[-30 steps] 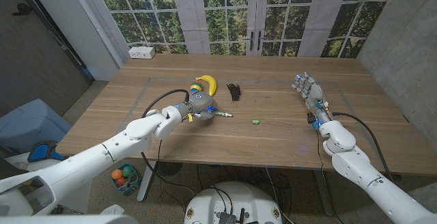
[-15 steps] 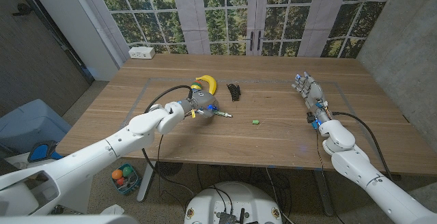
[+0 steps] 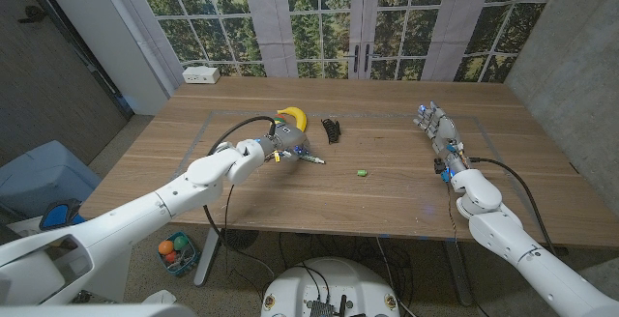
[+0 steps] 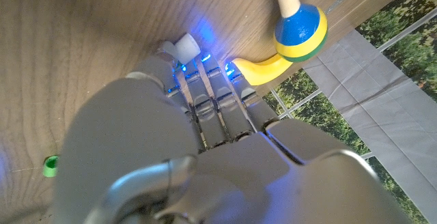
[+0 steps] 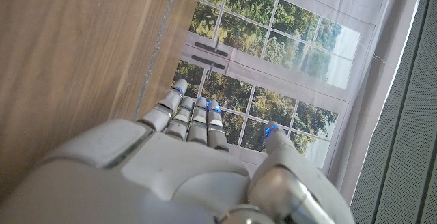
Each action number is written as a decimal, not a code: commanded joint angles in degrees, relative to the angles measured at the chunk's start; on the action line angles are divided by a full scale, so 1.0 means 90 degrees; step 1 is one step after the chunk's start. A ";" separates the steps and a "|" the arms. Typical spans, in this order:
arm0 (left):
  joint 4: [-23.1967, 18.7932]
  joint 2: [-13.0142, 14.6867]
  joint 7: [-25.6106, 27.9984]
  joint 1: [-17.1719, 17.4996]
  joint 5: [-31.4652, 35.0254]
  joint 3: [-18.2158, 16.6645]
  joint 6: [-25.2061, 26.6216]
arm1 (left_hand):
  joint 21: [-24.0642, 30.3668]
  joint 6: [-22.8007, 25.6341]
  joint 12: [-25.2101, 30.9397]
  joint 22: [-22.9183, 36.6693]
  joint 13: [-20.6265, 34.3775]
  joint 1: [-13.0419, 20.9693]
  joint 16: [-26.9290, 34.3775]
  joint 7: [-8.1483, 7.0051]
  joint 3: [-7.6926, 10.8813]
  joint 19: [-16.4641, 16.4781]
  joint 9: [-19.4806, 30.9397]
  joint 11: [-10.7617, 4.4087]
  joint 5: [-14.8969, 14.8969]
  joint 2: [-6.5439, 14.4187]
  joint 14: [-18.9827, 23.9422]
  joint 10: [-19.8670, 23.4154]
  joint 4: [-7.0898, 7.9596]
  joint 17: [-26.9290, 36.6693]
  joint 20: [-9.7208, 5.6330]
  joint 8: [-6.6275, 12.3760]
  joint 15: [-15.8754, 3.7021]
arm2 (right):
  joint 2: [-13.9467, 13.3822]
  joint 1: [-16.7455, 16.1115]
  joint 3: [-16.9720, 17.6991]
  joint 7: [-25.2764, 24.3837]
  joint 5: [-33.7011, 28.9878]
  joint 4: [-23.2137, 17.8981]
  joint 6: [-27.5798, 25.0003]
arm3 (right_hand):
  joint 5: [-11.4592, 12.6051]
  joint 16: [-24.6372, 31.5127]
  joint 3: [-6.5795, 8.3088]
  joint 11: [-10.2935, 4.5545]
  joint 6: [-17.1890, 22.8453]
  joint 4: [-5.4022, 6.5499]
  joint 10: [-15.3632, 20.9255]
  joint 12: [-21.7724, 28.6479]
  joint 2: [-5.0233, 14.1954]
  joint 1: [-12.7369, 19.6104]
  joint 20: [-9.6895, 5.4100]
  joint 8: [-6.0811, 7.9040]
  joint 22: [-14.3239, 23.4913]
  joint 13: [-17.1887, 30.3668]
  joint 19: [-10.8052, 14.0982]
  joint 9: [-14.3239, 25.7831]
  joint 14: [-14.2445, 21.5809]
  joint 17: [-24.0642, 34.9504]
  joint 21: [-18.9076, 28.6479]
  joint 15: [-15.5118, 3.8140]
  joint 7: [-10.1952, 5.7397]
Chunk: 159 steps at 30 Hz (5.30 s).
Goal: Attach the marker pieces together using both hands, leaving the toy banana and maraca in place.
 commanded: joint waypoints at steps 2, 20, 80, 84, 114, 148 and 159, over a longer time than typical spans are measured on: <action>0.0173 -0.0051 0.0152 0.0066 -0.0080 0.0043 0.0116 | 0.0372 0.1386 0.0537 0.0138 0.0887 0.0327 0.0334 0.0603 -0.0211 0.0558 0.0817 -0.0664 0.0202 -0.0001 0.0362 0.1440 0.0017 0.0372 -0.0584 0.0366 -0.0827 | -0.0052 -0.0065 0.0013 -0.0117 -0.0103 -0.0065 0.0006 | 0.0004 0.0014 0.0005 -0.0017 0.0046 -0.0010 0.0036 -0.0001 -0.0022 -0.0003 0.0005 0.0043 0.0021 0.0014 0.0070 0.0008 0.0052 -0.0004 -0.0013 0.0018 0.0006; -0.0048 -0.0143 0.0921 0.0379 -0.0591 -0.0339 0.0644 | 0.1373 0.0387 0.0966 0.0707 0.2232 0.0640 0.0482 0.0514 -0.0453 0.0793 0.1851 -0.0635 0.0809 0.0278 0.0364 0.1172 0.0138 0.1145 -0.0345 0.0948 -0.0823 | -0.0109 -0.0242 0.0095 -0.0221 -0.0161 -0.0243 0.0086 | 0.0004 0.0011 0.0004 -0.0018 0.0058 -0.0030 0.0040 -0.0002 -0.0024 0.0000 0.0011 0.0044 0.0022 0.0015 0.0096 0.0009 0.0059 -0.0016 -0.0051 0.0022 0.0014; -0.0169 -0.0119 0.1695 0.0132 -0.3294 -0.1162 0.0507 | 0.2970 -0.0503 0.2173 0.0740 0.4802 -0.0242 -0.0095 0.0596 -0.0079 0.0953 0.3798 -0.0708 0.2407 0.0036 0.1567 0.0696 0.0455 0.1920 -0.0395 0.2633 -0.0754 | -0.1390 -0.1022 0.0113 -0.1851 -0.2651 -0.2229 -0.1760 | 0.0100 0.0360 0.0569 -0.0129 0.0778 -0.1177 0.0673 0.0170 -0.0217 0.1832 0.0537 0.0253 0.0088 0.0072 0.0714 0.0031 0.1094 -0.0158 -0.0219 0.0014 -0.0132; -0.0126 -0.0116 0.1749 0.0191 -0.3457 -0.1207 0.0384 | 0.2990 -0.0503 0.2174 0.0730 0.4807 -0.0252 -0.0105 0.0599 -0.0057 0.0948 0.3782 -0.0708 0.2438 0.0026 0.1567 0.0699 0.0455 0.1950 -0.0395 0.2636 -0.0754 | -0.1551 -0.1130 0.0120 -0.1905 -0.2900 -0.2479 -0.1996 | 0.0111 0.0358 0.0601 -0.0155 0.0883 -0.1194 0.0743 0.0194 -0.0243 0.1990 0.0555 0.0285 0.0091 0.0087 0.0708 0.0035 0.1057 -0.0141 -0.0235 0.0015 -0.0155; -0.0239 -0.0084 0.2415 0.0703 -0.4105 -0.1618 0.0057 | 0.3124 -0.0514 0.2158 0.0641 0.4806 -0.0331 -0.0197 0.0596 0.0099 0.0862 0.3701 -0.0708 0.2619 -0.0048 0.1570 0.0711 0.0453 0.2160 -0.0403 0.2694 -0.0755 | -0.2518 -0.1812 0.0124 -0.1848 -0.4502 -0.3911 -0.3220 | 0.0068 0.0390 0.0678 -0.0345 0.1165 -0.1179 0.0951 0.0251 -0.0475 0.2828 0.0569 0.0327 0.0099 0.0171 0.0744 0.0050 0.0962 -0.0051 -0.0293 -0.0167 -0.0327; -0.0417 -0.0007 0.2630 0.0959 -0.4114 -0.1769 -0.0170 | 0.3335 -0.0563 0.2103 0.0506 0.4756 -0.0430 -0.0350 0.0559 0.0274 0.0760 0.3593 -0.0709 0.2739 -0.0099 0.1562 0.0713 0.0451 0.2385 -0.0449 0.2779 -0.0759 | -0.2777 -0.1644 -0.0473 -0.1449 -0.5782 -0.4338 -0.3771 | 0.0019 0.0456 0.0674 -0.0438 0.1376 -0.1167 0.1081 0.0276 -0.0570 0.3371 0.0503 0.0339 0.0099 0.0223 0.0831 0.0056 0.0971 0.0023 -0.0316 -0.0280 -0.0478; -0.0484 0.0019 0.2696 0.1070 -0.4119 -0.1833 -0.0147 | 0.3406 -0.0579 0.2082 0.0457 0.4740 -0.0461 -0.0391 0.0544 0.0328 0.0732 0.3568 -0.0709 0.2764 -0.0109 0.1578 0.0702 0.0451 0.2451 -0.0459 0.2815 -0.0760 | -0.2710 -0.1499 -0.0777 -0.1497 -0.6345 -0.4383 -0.3965 | -0.0003 0.0511 0.0614 -0.0544 0.1562 -0.1210 0.1259 0.0329 -0.0847 0.3787 0.0452 0.0365 0.0096 0.0255 0.0960 0.0056 0.1062 0.0039 -0.0306 -0.0417 -0.0567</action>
